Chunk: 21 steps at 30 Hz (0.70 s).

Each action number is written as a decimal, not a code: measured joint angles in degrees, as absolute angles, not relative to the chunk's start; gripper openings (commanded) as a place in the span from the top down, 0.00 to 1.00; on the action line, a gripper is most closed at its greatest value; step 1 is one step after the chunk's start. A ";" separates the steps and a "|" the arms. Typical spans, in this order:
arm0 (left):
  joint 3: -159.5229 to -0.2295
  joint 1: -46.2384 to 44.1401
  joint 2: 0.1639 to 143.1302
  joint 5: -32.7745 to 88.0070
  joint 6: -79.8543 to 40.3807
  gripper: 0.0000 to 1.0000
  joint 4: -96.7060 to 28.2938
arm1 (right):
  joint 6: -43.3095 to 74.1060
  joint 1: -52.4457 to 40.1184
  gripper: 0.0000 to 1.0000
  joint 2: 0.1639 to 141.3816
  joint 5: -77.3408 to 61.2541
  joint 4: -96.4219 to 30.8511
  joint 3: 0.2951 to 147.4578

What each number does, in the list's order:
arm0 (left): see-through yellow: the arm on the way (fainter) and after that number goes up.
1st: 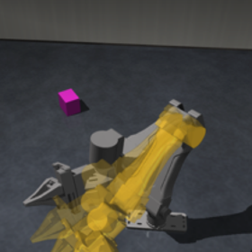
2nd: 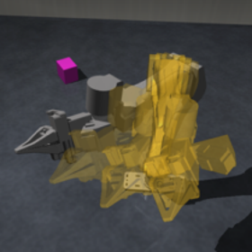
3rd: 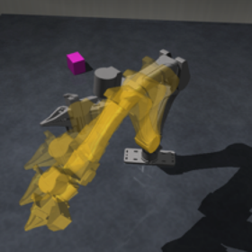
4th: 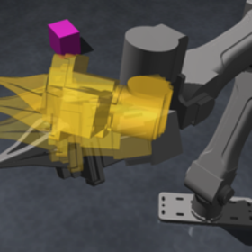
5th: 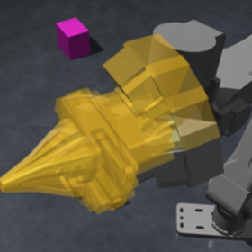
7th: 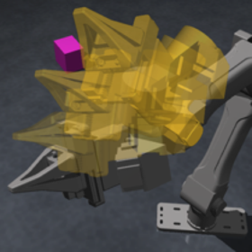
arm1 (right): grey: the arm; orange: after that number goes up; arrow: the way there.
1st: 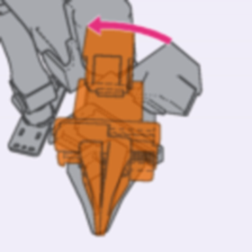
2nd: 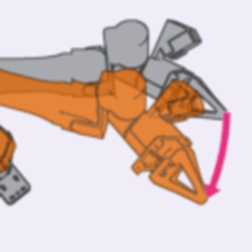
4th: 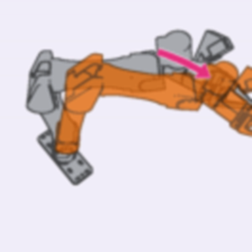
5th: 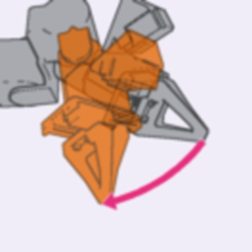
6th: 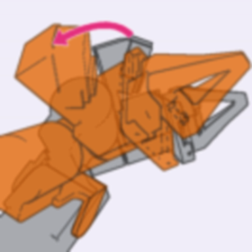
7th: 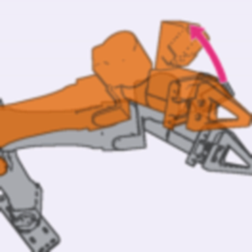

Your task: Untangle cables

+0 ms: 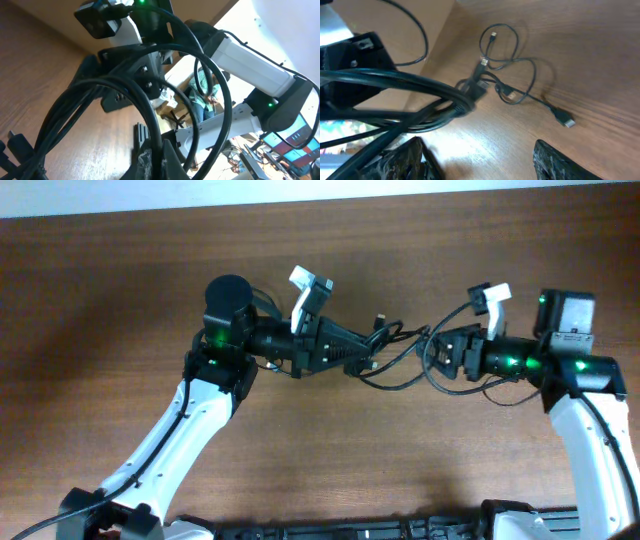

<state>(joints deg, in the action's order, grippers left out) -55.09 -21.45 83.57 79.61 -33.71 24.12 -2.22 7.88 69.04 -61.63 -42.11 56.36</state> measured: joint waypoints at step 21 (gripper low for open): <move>-56.25 -15.79 83.46 18.33 -62.30 1.00 -2.37 | 3.16 -1.61 0.26 75.61 -32.73 -43.05 56.49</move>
